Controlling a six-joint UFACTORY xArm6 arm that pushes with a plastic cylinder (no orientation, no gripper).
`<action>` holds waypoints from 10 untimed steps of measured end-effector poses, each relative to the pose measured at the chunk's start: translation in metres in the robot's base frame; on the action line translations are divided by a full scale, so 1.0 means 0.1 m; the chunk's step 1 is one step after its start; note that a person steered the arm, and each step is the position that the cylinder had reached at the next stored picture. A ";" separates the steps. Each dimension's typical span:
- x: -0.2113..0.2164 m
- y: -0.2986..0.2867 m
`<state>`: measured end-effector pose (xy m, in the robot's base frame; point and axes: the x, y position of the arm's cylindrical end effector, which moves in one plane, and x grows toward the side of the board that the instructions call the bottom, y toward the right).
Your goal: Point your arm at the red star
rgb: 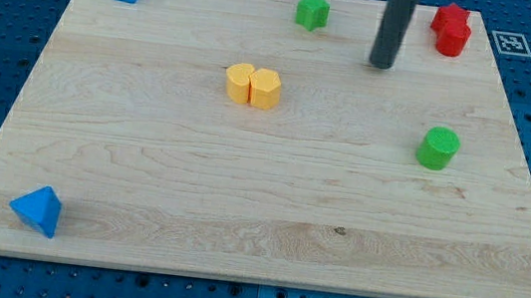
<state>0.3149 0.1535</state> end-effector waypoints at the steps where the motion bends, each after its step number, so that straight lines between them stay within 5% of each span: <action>1: -0.01 0.49; 7: 0.08 1.01; 10: -0.80 1.67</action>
<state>0.2345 0.3205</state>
